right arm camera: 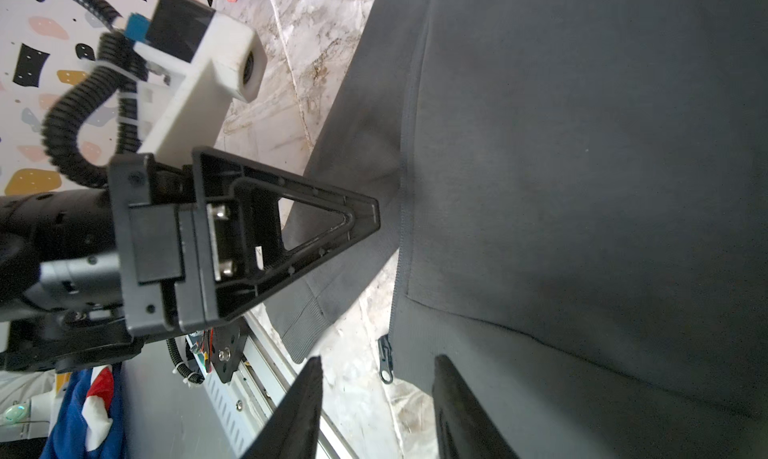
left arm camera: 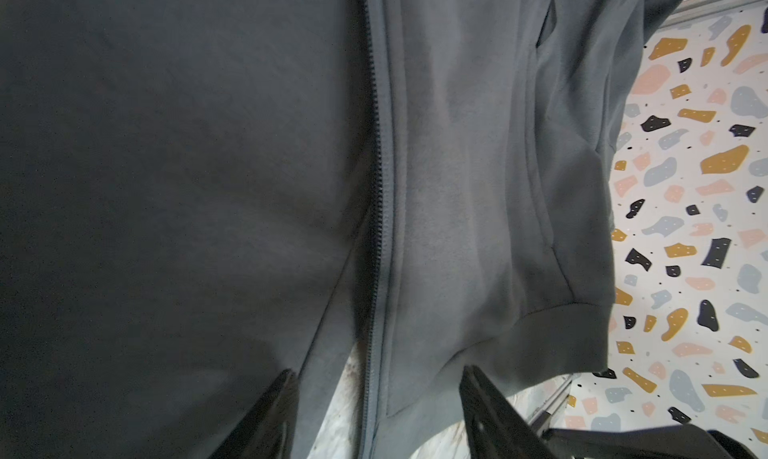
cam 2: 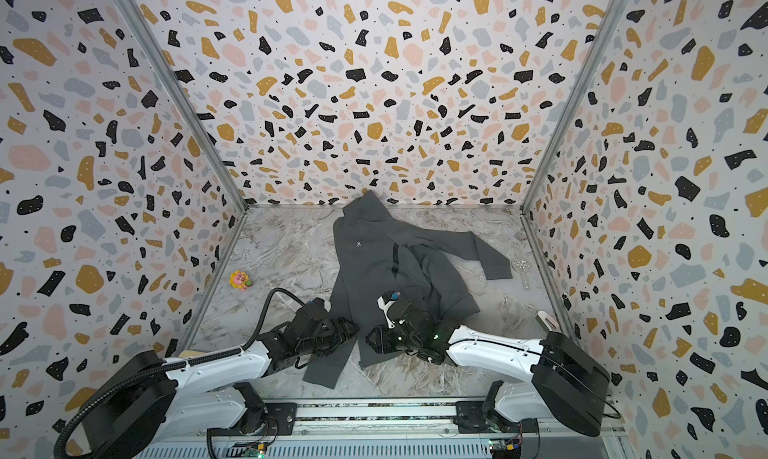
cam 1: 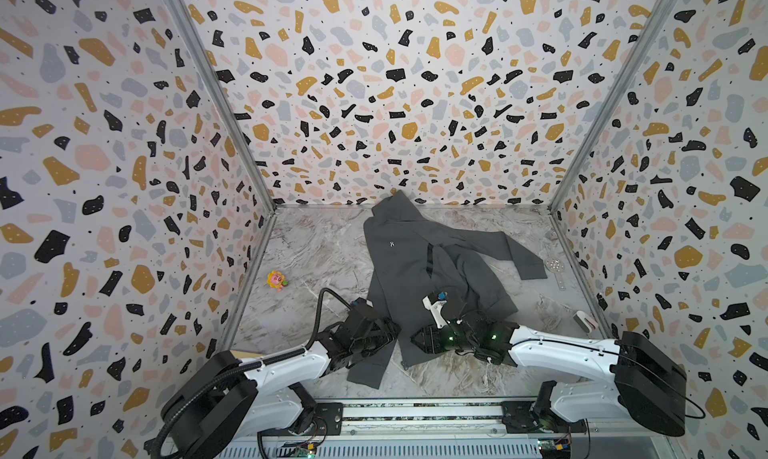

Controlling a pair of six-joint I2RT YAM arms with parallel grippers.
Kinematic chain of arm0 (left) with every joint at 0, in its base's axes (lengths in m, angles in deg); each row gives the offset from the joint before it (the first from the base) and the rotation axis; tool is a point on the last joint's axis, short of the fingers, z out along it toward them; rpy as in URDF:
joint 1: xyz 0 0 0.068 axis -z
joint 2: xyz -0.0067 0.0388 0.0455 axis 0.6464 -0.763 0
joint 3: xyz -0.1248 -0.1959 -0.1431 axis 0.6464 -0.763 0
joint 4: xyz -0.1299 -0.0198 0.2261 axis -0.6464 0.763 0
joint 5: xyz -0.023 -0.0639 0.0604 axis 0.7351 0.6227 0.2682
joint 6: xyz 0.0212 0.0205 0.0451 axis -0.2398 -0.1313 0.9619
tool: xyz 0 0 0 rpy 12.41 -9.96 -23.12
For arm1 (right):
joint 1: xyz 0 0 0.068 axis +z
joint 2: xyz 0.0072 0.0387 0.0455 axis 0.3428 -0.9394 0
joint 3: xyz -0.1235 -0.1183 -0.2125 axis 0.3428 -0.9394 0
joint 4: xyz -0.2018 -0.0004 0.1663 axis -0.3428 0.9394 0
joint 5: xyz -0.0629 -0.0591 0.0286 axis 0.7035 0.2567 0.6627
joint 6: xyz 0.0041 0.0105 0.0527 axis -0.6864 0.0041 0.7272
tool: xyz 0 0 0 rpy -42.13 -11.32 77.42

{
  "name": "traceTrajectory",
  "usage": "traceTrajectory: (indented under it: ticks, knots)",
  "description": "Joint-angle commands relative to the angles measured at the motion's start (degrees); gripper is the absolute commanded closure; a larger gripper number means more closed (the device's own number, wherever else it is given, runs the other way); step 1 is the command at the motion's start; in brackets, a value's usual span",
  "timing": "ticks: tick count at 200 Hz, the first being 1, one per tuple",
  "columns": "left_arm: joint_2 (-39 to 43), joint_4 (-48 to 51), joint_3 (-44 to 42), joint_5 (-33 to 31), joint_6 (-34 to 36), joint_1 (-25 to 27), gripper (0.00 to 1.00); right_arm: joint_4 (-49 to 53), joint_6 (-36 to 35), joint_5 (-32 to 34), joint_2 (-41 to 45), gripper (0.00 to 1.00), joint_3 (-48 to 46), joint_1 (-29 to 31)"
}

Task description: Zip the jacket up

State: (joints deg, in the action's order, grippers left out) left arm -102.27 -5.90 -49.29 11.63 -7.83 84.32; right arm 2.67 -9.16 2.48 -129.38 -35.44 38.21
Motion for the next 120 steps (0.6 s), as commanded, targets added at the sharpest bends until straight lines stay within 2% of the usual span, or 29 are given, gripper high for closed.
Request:
traceTrajectory:
  ticks: [1,40,54,70,95,120]
  knots:
    - [-1.7,-1.6,2.2,-0.5,-0.3,2.1,0.39,0.0,3.0,-1.2,-1.4,0.59,-0.1,0.6]
    - [-2.4,-1.5,1.7,-2.3,-1.9,3.6,0.49,1.2,8.3,-0.3,-4.8,0.64,-0.6,3.2]
    - [-1.9,-1.5,1.5,-2.6,-2.1,3.7,0.5,3.0,9.7,0.5,-6.8,0.6,0.6,5.3]
    - [-1.2,-1.7,1.2,-2.9,-2.4,4.0,0.52,5.6,11.5,2.1,-9.3,0.5,2.7,8.1]
    - [-0.2,-2.9,-0.4,-3.2,-3.2,4.3,0.57,9.8,14.0,5.5,-13.5,0.45,6.7,11.7]
    - [2.4,-5.2,-3.8,-3.7,-4.5,4.4,0.6,20.7,15.1,11.9,-18.3,0.42,13.7,14.4]
